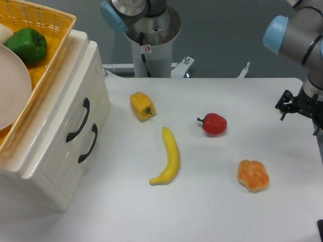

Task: Slide the top white drawer open

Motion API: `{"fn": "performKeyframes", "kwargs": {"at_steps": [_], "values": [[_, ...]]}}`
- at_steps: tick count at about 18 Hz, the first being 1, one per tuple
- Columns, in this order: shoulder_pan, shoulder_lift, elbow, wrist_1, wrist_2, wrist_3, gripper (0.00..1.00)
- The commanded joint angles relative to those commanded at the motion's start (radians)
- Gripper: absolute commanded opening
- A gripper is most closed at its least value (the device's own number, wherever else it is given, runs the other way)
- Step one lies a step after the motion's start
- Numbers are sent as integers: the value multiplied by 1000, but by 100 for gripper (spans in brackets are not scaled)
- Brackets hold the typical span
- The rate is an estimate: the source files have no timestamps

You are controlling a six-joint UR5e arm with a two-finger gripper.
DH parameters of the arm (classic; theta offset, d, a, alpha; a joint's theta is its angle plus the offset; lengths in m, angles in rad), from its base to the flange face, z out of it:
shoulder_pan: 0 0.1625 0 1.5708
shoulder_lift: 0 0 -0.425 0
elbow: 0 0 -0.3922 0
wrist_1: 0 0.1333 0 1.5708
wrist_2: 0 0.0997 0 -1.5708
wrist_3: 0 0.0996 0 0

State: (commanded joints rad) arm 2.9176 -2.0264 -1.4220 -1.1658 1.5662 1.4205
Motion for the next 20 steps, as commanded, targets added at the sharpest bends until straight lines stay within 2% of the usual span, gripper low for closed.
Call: {"fn": "performKeyframes", "kwargs": {"at_steps": [7,11,13,16,18,20], "values": [[-9,5,-6,-2,-8,-3,100],[-29,66,-122,29,-6,-11,100],[-63,93,-156,31,6,-55,100],[-116,146,-228,31,92,-80,100],[-159,167,-245,31,110,-93,100],[-204,190,-248,31,110,-193,100]]}}
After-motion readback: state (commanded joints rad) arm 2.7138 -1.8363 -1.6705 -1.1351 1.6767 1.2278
